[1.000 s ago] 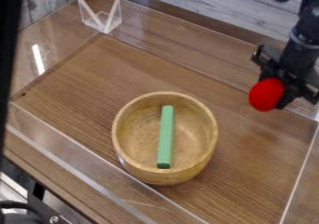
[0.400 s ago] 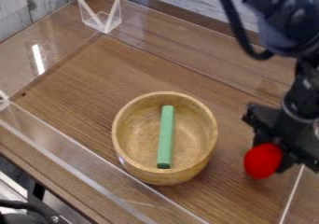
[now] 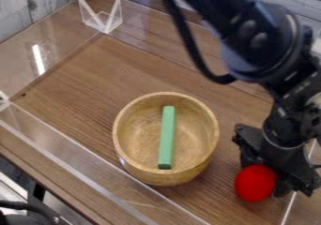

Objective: Move the red object to the right side of the table

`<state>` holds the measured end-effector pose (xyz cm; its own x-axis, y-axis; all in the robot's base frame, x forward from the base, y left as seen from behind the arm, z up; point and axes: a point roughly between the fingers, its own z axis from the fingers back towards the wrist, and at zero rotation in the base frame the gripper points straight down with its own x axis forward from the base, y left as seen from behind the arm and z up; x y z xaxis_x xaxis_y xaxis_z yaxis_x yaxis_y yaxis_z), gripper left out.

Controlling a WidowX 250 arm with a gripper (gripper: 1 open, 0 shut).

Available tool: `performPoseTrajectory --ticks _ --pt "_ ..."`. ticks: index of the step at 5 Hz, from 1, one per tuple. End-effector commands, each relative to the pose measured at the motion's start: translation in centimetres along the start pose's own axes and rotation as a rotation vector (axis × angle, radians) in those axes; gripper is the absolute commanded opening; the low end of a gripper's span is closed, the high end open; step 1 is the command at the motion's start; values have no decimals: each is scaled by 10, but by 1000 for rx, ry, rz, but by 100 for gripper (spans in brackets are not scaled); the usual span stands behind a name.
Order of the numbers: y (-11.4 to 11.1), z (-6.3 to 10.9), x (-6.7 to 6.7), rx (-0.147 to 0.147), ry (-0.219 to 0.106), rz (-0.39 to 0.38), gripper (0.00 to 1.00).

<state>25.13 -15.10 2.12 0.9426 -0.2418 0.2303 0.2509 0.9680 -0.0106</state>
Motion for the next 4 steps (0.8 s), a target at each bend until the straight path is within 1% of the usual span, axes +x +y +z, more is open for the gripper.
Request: performPoseTrajectory --ticks 1,2,3,4 --pt "-6 14 12 -42 -58 -41 100" --pt "-5 17 17 -58 -61 -61 100" --pt "-4 21 18 -54 -60 -42 0" --pt "-4 23 19 -55 -58 -31 100"
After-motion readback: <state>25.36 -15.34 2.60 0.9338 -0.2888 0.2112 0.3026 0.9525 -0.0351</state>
